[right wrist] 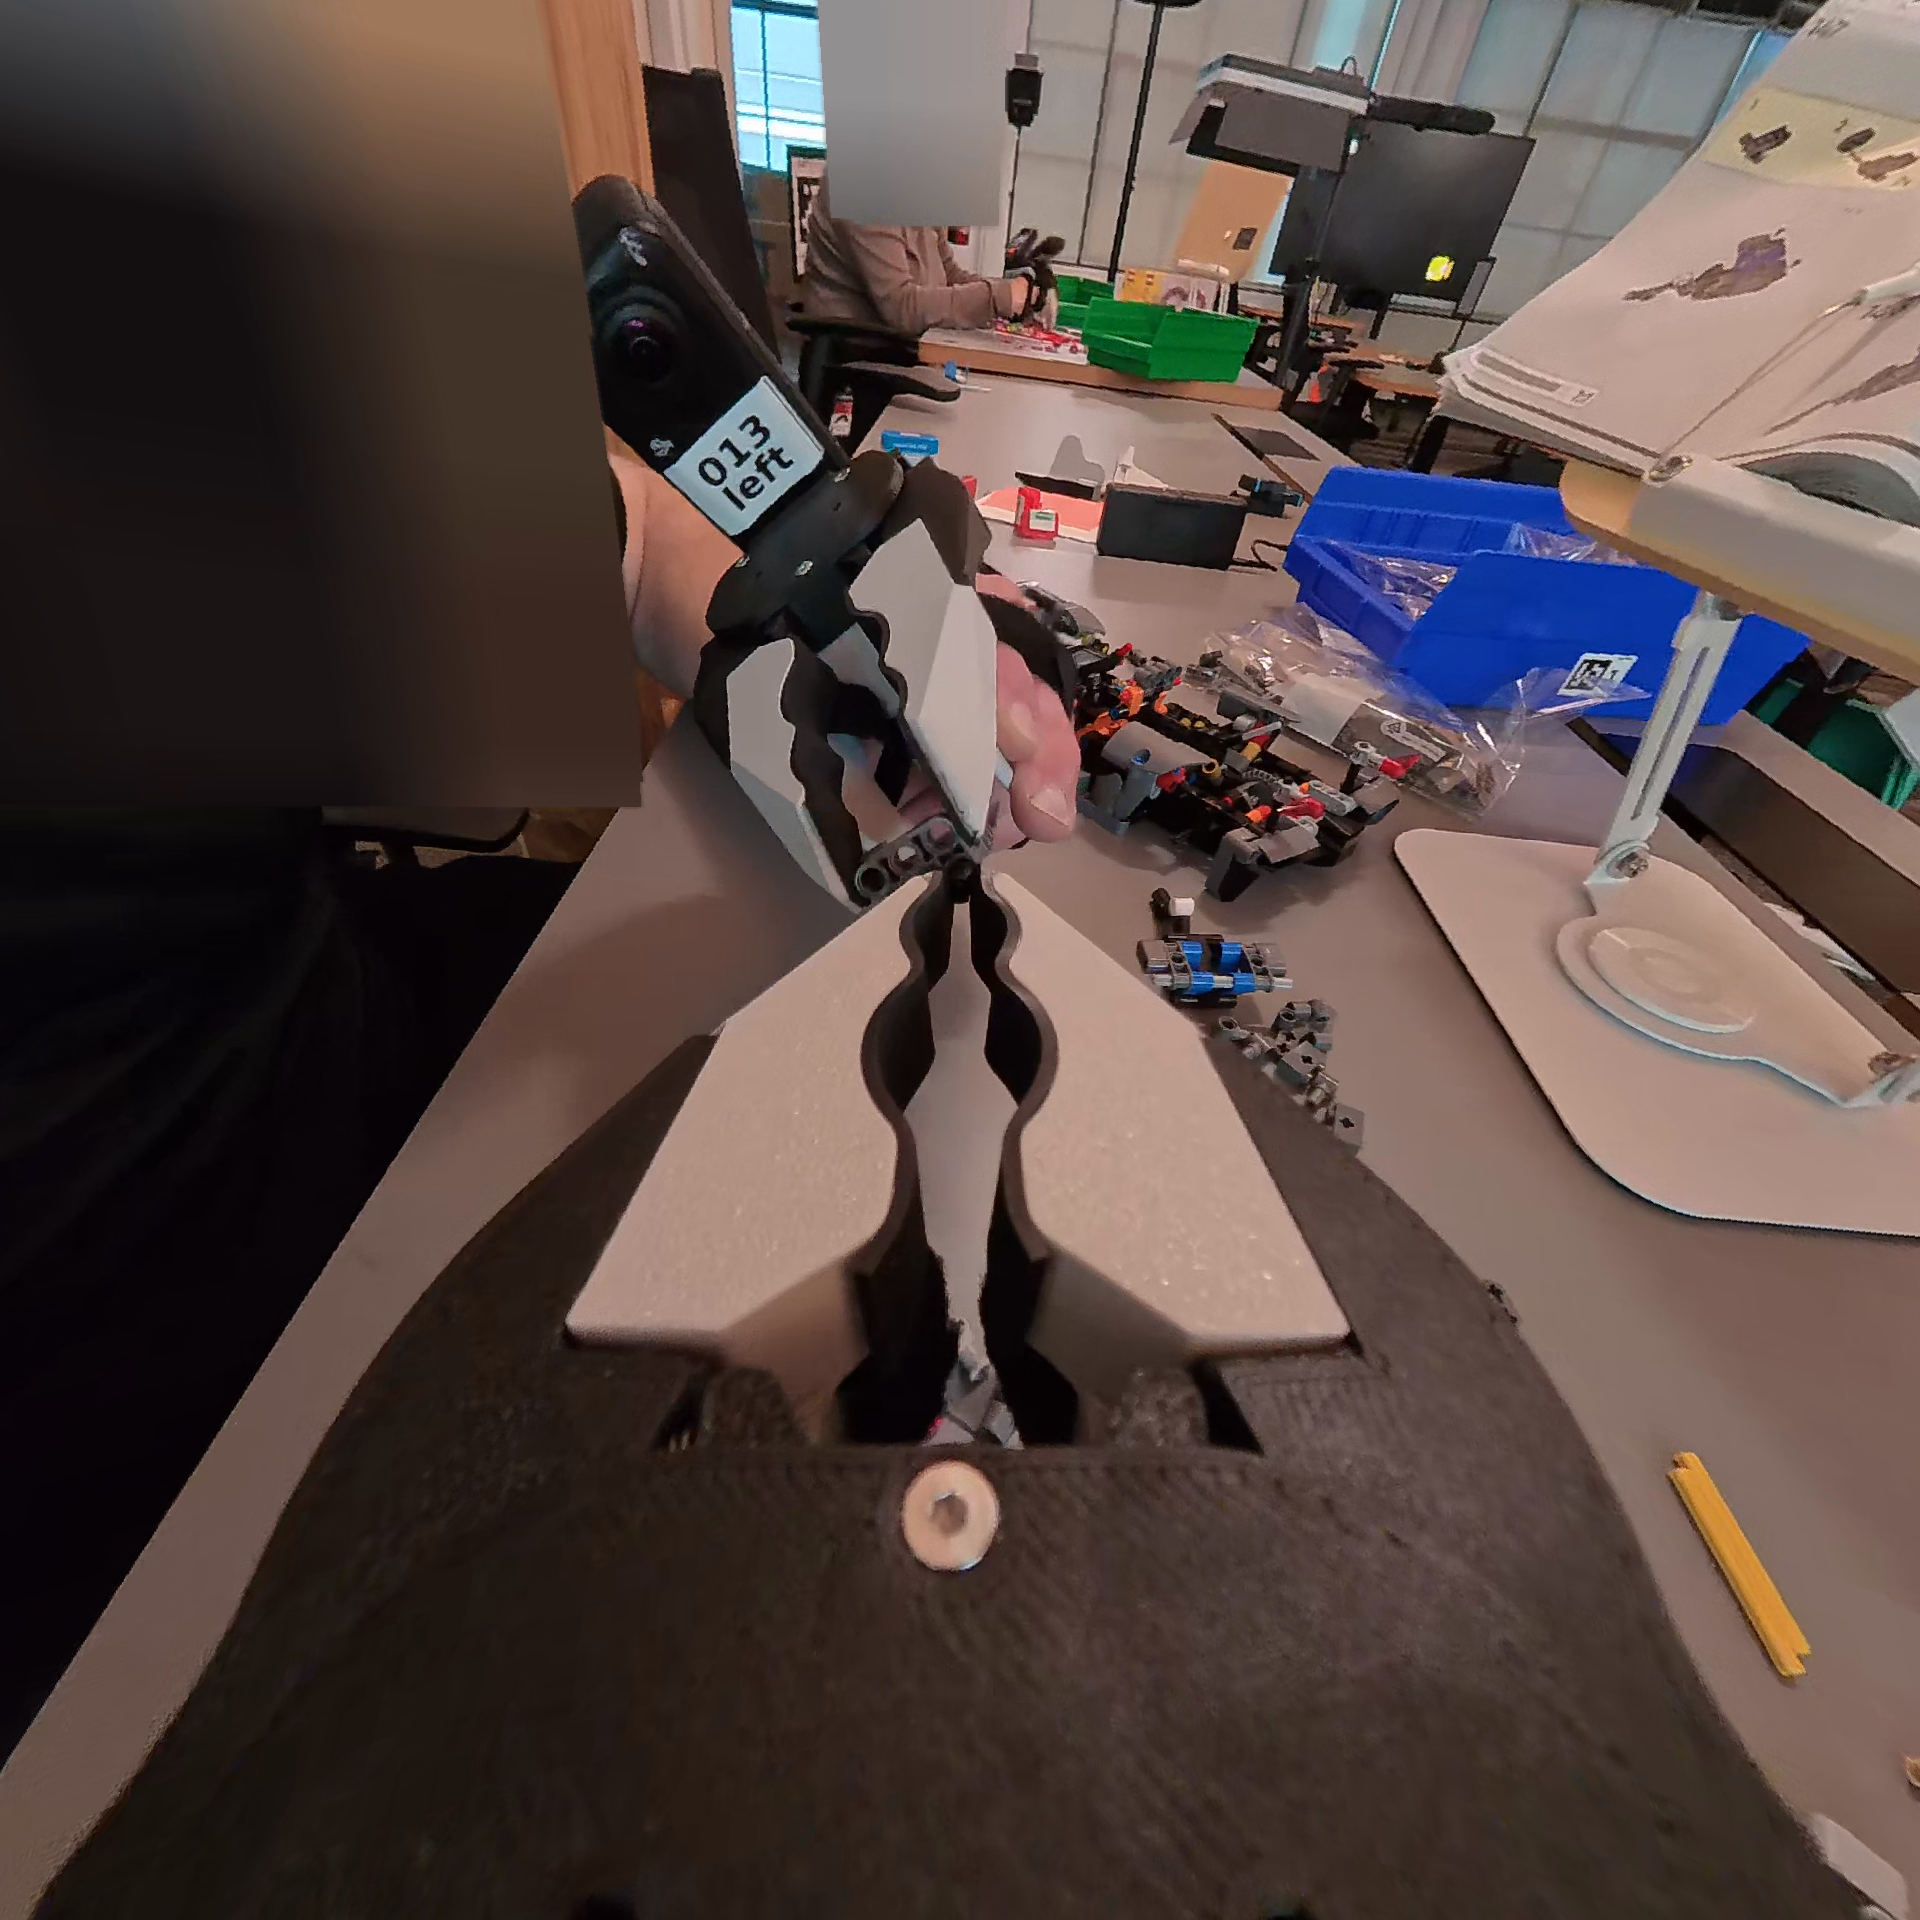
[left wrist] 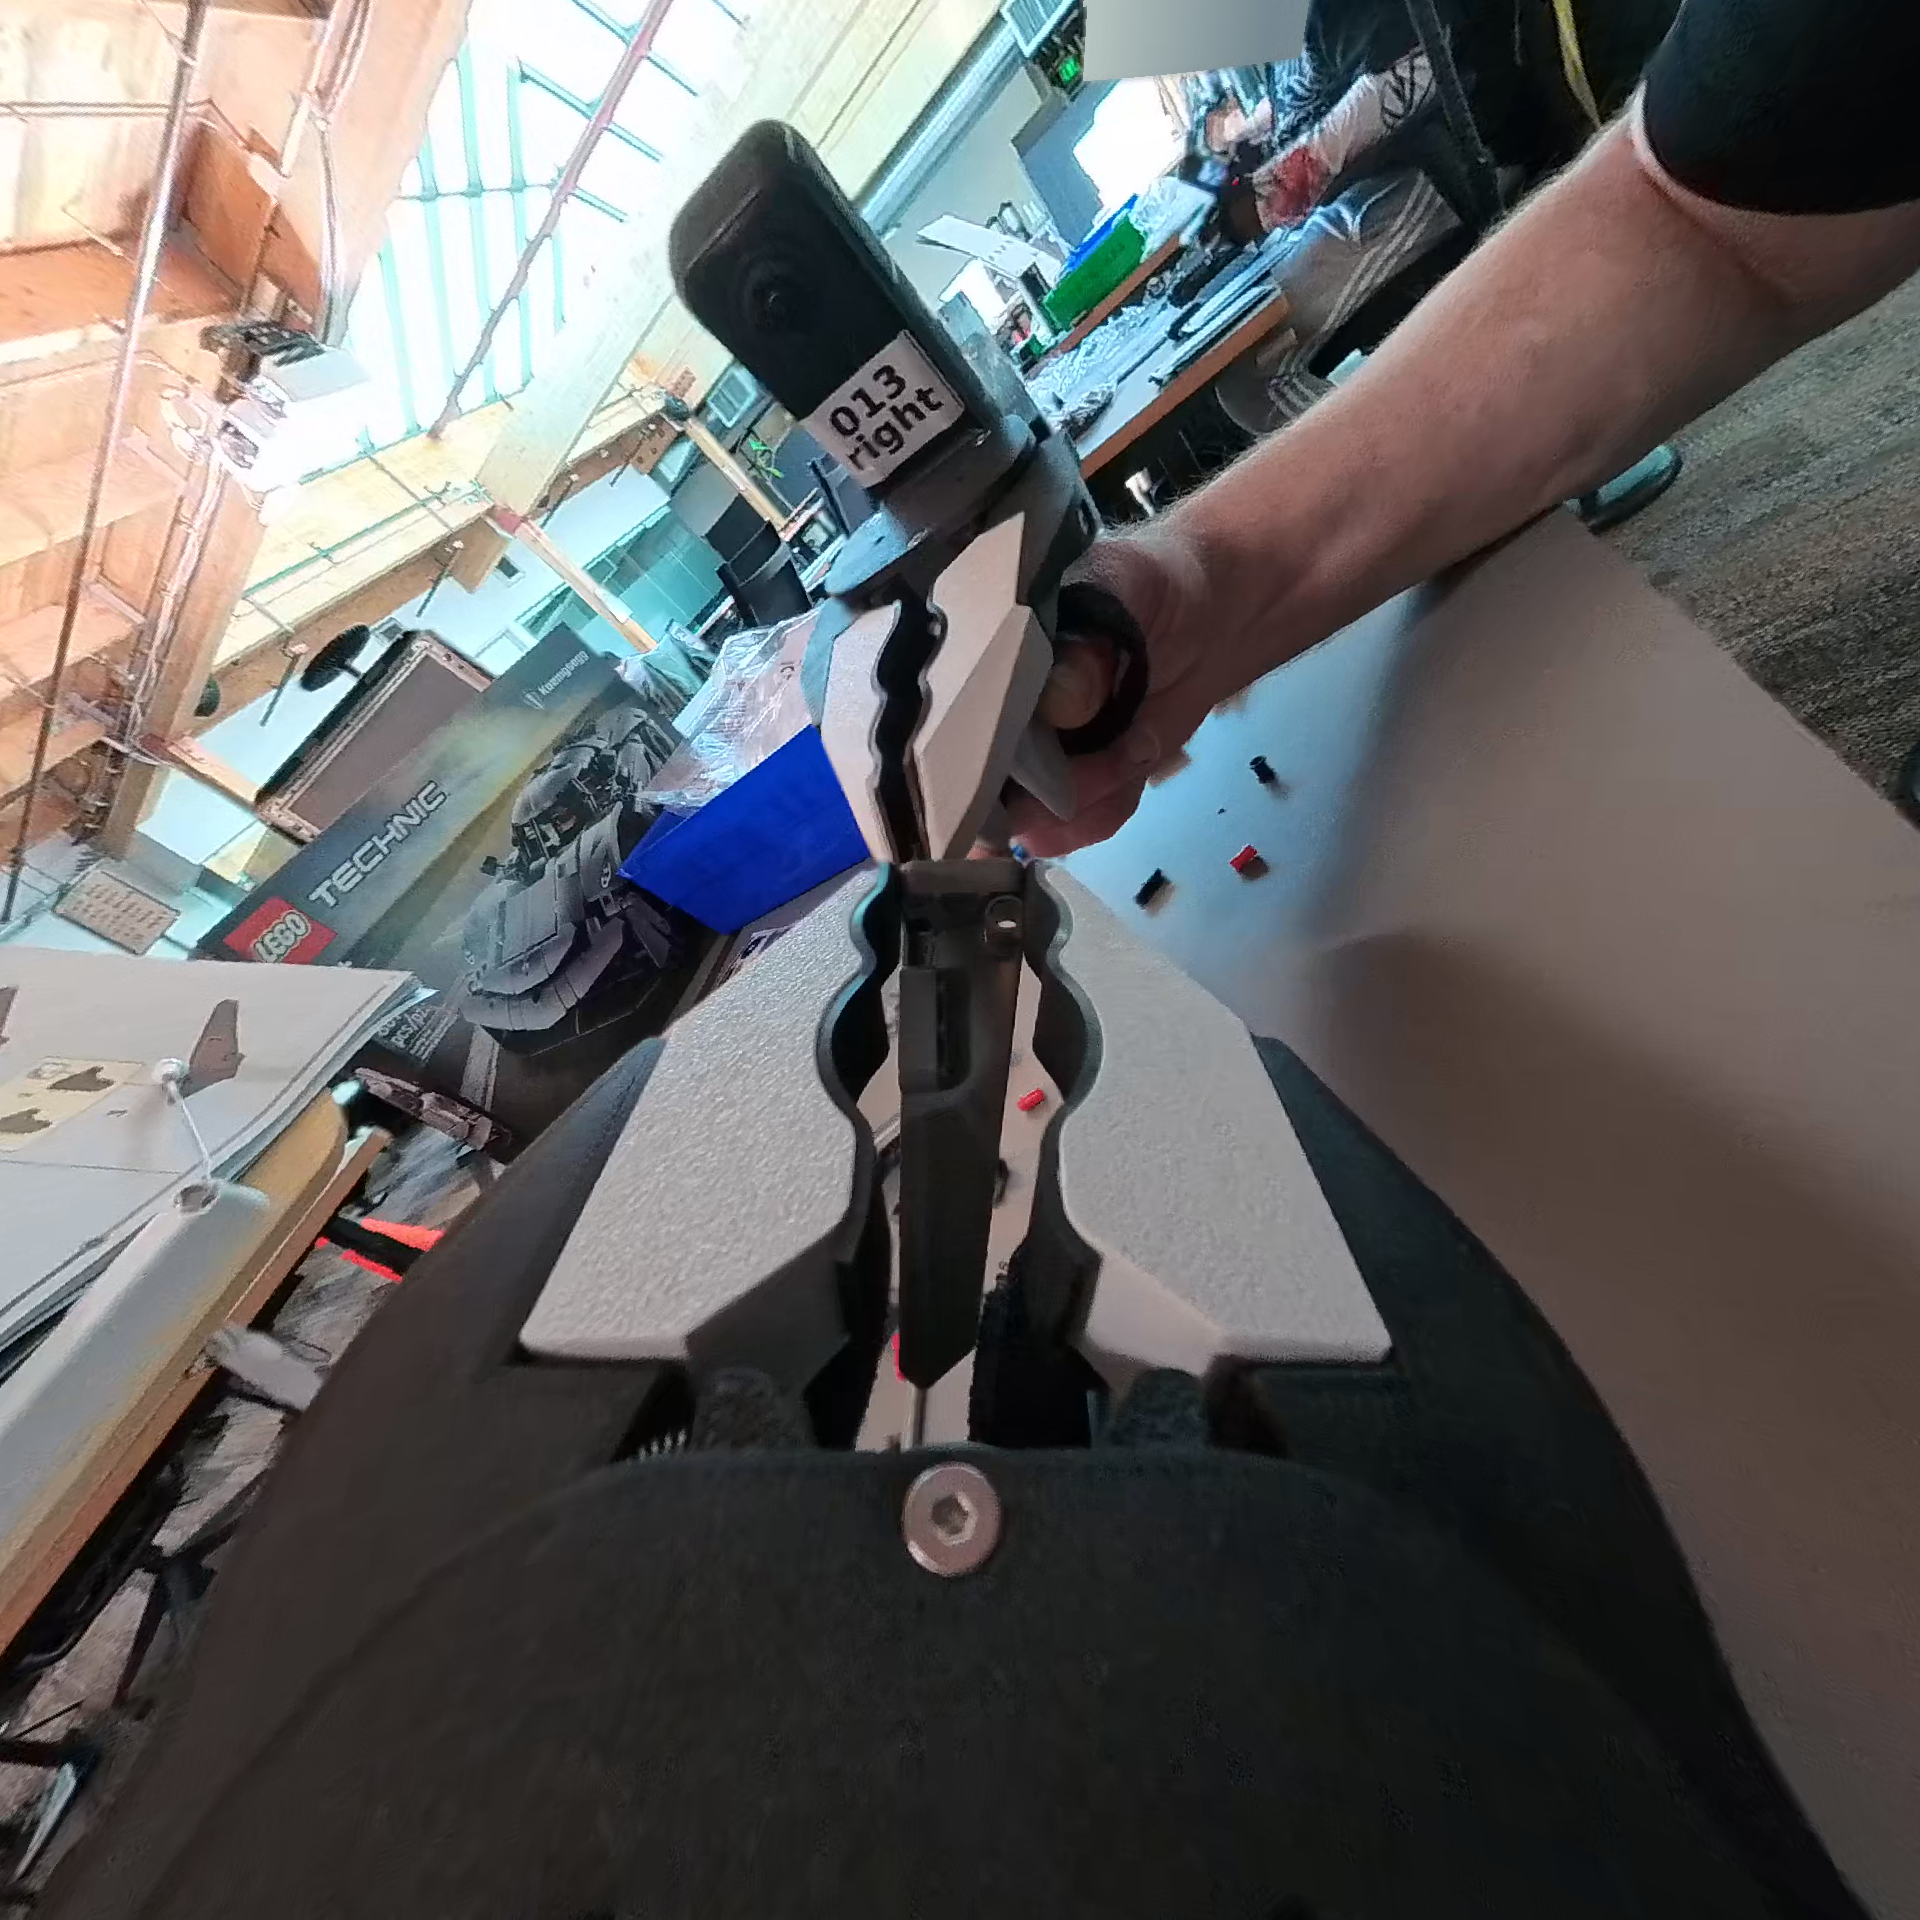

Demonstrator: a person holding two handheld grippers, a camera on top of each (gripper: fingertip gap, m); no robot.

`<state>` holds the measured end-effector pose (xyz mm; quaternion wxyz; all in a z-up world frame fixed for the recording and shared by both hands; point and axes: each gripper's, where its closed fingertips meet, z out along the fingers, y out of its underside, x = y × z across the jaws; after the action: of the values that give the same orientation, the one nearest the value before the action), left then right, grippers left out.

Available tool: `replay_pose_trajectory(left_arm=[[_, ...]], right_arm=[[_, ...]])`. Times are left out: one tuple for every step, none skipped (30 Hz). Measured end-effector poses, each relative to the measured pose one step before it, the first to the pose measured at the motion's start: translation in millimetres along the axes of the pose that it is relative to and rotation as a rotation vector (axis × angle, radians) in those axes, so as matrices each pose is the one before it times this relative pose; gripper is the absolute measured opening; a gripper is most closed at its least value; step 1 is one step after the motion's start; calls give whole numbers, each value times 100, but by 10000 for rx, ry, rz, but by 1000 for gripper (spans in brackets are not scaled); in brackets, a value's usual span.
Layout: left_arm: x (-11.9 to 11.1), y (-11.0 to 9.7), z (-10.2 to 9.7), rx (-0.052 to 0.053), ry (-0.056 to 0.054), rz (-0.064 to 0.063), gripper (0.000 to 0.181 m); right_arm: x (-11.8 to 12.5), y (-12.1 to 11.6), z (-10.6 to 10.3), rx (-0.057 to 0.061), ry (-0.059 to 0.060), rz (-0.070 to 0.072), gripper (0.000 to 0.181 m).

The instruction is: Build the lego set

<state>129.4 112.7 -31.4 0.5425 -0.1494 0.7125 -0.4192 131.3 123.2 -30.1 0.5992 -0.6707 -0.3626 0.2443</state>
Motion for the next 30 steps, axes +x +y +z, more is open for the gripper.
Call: replay_pose_trajectory(left_arm=[[232,-140,72,33,61,30,21],[-61,-12,25,-7,-36,-20,20],[-65,-24,-5,17,51,-133,20],[0,-39,9,-5,-5,68,20],[55,41,26,-56,-53,197,20],[19,83,8,-51,-19,61,20],[6,5,-28,20,39,-86,20],[-43,52,1,-15,15,-71,20],[-87,21,11,-11,-60,37,20],[-63,45,25,-6,-29,11,21],[-72,103,35,-18,-10,-30,21],[-85,155,54,-34,-38,30,21],[-109,116,64,-26,-71,66,21],[-245,-128,-33,108,-136,33,20],[-235,-103,-68,53,-98,3,21],[-167,-96,-86,41,-71,80,21],[-153,-146,-107,67,-110,171,21],[-55,-130,-83,45,-70,167,21],[24,-149,-46,44,-38,162,21],[95,-209,-35,65,-52,286,21],[232,-188,12,31,10,370,21],[263,-275,-2,72,22,318,20],[315,-309,4,79,57,338,20],[367,-251,27,32,71,396,20],[172,-196,48,2,-33,315,20],[153,-173,44,8,-21,232,20],[197,-179,39,31,19,197,20],[130,-146,44,23,-21,202,20],[136,-73,66,-18,-33,278,20],[174,-73,55,-7,-14,288,20]], right_arm=[[-180,112,110,-65,-63,-65,2],[-1,-14,-5,-5,-1,-17,2],[36,-37,-29,5,2,25,2],[-6,-24,-13,-6,8,-21,2],[10,46,5,-53,37,-61,2],[22,62,21,-79,62,-71,2],[32,27,30,-61,64,-60,2],[56,16,23,-30,58,-35,2],[90,-15,7,10,38,40,2],[108,-7,5,40,9,116,2],[124,25,1,36,-9,156,3],[126,39,-21,16,3,147,3],[125,29,-74,-10,28,71,3],[137,4,-146,-21,25,49,6],[101,-213,-268,139,-80,173,16],[26,-406,-348,327,-240,378,19],[-30,-262,-288,288,-356,524,18],[58,23,-133,159,-327,547,21],[59,72,-2,149,-255,455,24],[-288,129,127,116,-393,384,24],[-504,258,263,-16,-476,318,23],[-360,230,314,-25,-299,179,25],[-402,82,280,47,-270,114,26],[-546,-28,202,104,-388,162,26],[-360,-38,143,97,-306,179,24],[-131,44,87,39,-150,115,24],[-143,-34,19,72,-132,64,22],[-200,-109,3,109,-175,107,19],[-190,-56,38,71,-173,142,17],[-165,43,80,18,-153,99,16]])
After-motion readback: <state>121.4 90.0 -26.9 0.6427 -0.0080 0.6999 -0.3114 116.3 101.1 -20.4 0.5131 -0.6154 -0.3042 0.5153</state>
